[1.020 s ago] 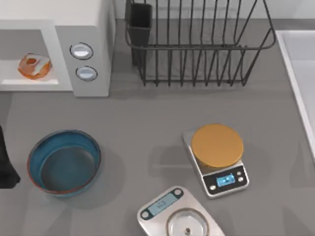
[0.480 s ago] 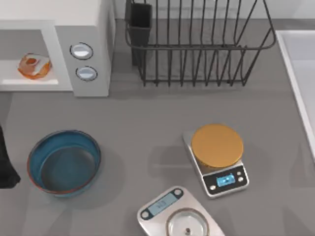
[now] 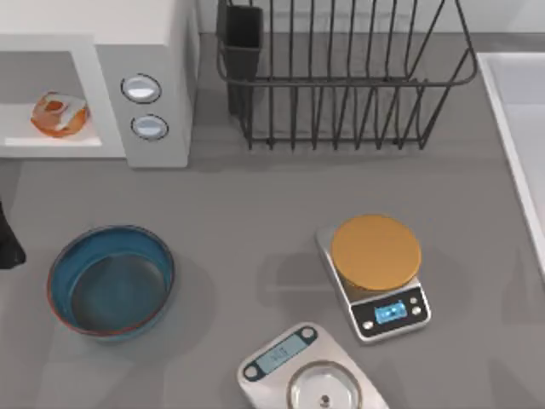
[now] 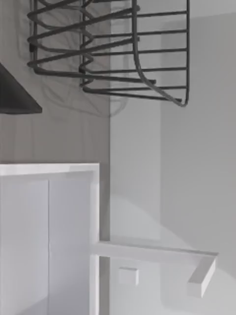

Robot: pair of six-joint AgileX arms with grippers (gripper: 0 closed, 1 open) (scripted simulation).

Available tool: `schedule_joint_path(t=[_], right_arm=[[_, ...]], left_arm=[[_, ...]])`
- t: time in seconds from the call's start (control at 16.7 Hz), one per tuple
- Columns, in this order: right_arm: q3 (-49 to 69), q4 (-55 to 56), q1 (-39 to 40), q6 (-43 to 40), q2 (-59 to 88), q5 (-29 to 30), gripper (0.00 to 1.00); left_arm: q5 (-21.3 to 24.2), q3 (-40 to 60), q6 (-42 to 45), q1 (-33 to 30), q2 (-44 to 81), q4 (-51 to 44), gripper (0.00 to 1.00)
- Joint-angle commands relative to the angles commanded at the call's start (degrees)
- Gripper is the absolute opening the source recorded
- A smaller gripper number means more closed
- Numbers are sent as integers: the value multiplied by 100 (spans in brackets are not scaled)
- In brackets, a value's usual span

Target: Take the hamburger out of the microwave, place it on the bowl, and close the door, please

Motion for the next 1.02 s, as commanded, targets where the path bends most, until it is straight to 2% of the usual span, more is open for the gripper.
schedule_joint_path(t=[0.78, 1.02], right_arm=[[0, 0, 0, 0, 0, 0, 100], [0, 0, 0, 0, 0, 0, 100]], left_arm=[[171, 3080, 78, 32, 8270, 3834, 100], [214, 3859, 97, 41, 10411, 4803, 100]])
